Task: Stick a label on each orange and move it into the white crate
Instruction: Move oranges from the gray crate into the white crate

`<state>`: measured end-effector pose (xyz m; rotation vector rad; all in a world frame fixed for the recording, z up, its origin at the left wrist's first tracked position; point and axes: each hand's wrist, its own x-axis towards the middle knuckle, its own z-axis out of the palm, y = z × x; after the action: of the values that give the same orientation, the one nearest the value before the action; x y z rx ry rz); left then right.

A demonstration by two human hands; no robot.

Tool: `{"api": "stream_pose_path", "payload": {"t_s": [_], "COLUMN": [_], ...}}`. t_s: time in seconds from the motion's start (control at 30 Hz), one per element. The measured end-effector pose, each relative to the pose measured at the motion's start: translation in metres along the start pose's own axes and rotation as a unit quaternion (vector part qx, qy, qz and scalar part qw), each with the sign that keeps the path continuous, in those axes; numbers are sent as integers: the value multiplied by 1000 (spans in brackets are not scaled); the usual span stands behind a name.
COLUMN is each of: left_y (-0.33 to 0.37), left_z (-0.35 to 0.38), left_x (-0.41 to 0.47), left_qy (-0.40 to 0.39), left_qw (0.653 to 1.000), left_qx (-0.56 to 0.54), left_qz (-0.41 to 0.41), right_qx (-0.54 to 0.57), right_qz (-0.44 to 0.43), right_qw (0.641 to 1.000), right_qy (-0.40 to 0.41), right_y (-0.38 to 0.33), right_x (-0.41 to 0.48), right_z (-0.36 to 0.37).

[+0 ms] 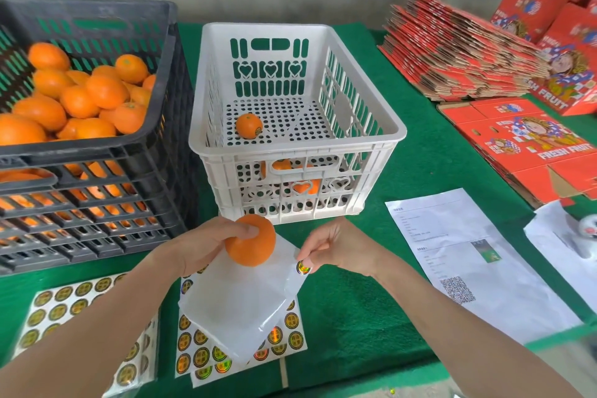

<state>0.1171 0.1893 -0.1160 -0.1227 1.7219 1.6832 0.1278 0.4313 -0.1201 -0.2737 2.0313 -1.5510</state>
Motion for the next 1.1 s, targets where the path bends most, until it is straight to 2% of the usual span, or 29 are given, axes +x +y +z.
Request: {"api": "stream_pose_path", "payload": {"t_s": [0.17,0.33,0.47,0.6,0.67,0.73,0.8,0.9,1.03,1.1], "left_y": [-5,-8,-19,-23,-20,-18,-20,-16,-11,-10], "left_z": [2,8,5,6,9,13,16,23,30,32], "left_x": [4,7,10,4,-3,-10,-12,-15,-19,-21], "left_qy": [-14,7,19,89,96,67,45,38,21,20], "left_qw": [1000,992,973,930,949,985,995,975,953,950], "left_qx": [1,118,227,355,297,144,-35,-211,-296,-306], "left_qz": [-20,-49,-26,16,48,72,78,60,54,56], "right_qx": [-9,-14,-17,27,59,95,126,151,162,152], "right_qz": [3,2,0,-17,-36,-57,-72,-86,-104,-110], "right_qw": [999,998,999,992,990,987,983,980,978,979], "right_qy": [-35,-67,34,119,125,118,110,99,78,76], "right_y": [-1,-5,-6,-9,-13,-18,-24,-33,-41,-45], "right_x": [-6,-15,-15,-12,-11,-10,-9,-8,-8,-9], "right_z": [0,-7,-13,-7,1,9,17,25,33,37]}}
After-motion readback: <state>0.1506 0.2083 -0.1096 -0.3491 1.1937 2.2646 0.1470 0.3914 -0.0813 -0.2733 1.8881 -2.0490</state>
